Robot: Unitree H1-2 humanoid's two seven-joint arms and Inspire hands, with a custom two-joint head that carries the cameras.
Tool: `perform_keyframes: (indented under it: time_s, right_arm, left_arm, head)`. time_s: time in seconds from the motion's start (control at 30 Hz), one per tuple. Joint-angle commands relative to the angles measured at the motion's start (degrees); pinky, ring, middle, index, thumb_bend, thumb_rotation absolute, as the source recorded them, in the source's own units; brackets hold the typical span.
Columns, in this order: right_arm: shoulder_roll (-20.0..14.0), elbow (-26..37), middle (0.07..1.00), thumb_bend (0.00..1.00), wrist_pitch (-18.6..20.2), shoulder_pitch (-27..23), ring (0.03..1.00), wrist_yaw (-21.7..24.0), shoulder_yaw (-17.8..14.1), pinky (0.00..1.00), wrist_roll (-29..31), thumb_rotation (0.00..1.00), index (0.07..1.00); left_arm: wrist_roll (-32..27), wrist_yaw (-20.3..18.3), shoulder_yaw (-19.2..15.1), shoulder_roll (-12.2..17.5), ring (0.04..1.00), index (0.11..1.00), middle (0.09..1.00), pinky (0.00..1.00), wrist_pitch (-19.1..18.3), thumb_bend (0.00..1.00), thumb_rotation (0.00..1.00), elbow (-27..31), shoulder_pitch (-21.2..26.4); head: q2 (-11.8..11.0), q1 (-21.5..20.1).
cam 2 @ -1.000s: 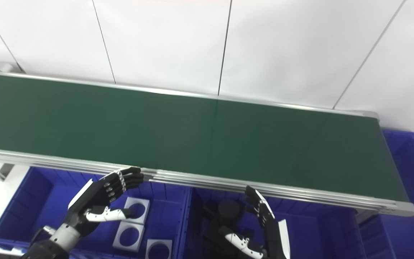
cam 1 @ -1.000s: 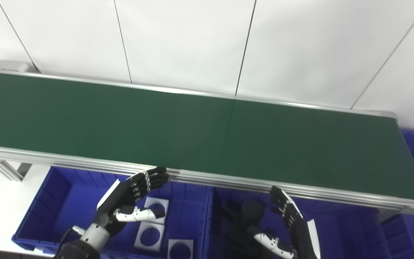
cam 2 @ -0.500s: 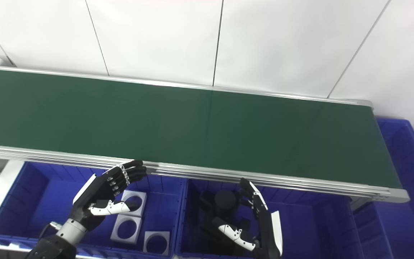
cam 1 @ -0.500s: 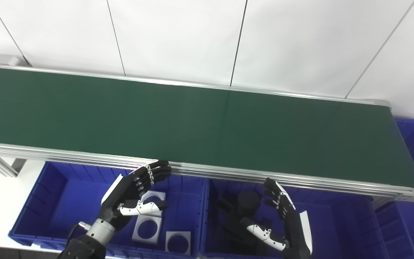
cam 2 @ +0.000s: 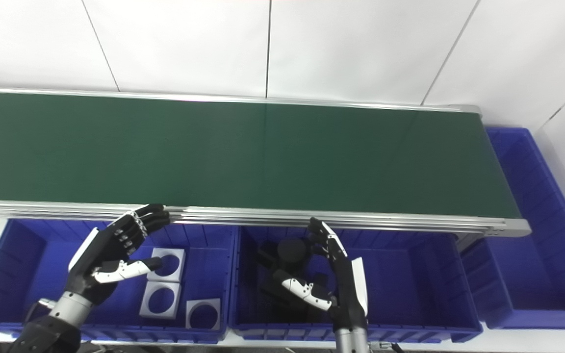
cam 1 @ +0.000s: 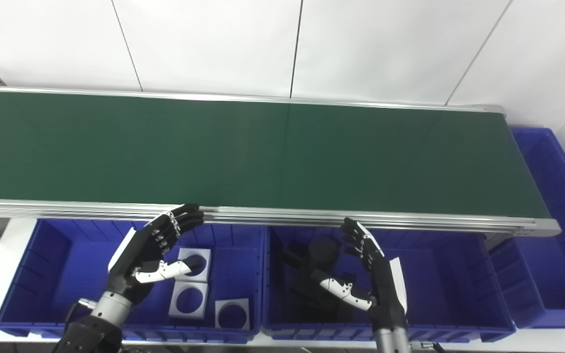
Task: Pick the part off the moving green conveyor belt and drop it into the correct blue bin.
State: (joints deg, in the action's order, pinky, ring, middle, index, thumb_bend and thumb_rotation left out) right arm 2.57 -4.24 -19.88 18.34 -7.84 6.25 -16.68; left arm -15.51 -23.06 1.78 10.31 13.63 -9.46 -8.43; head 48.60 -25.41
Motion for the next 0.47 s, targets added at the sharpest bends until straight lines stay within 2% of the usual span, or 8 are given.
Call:
perform_keyframes:
  time_s: [0.0, 0.27, 0.43]
  right_arm:
    - [0.94, 1.60, 0.835, 0.67, 0.58, -0.42, 0.814, -0.39, 0.21, 0.74, 0.24, 0.15, 0.856]
    - [0.81, 1.46, 0.835, 0.67, 0.10, -0.44, 0.815, -0.66, 0.00, 0.75, -0.03, 0.13, 0.851]
    - [0.06, 1.30, 0.835, 0.66, -0.34, -0.30, 0.816, -0.11, -0.10, 0.75, 0.56, 0.12, 0.852]
  left_arm:
    - [-0.62, -0.74, -0.25, 0.52, 0.787, 0.772, 0.777, 0.87, 1.19, 0.63, 0.00, 0.64, 1.43]
    - [0.45, 0.23, -0.24, 0.32, 0.772, 0.770, 0.768, 0.86, -0.26, 0.63, 0.00, 1.70, 1.28]
    - [0.47, 0.14, -0.06, -0.63, 0.776, 0.769, 0.774, 0.87, 1.03, 0.64, 0.00, 0.17, 1.12]
  head:
    - [0.05, 0.01]
    - [-0.33, -0.09]
    - [-1.92, 3.21]
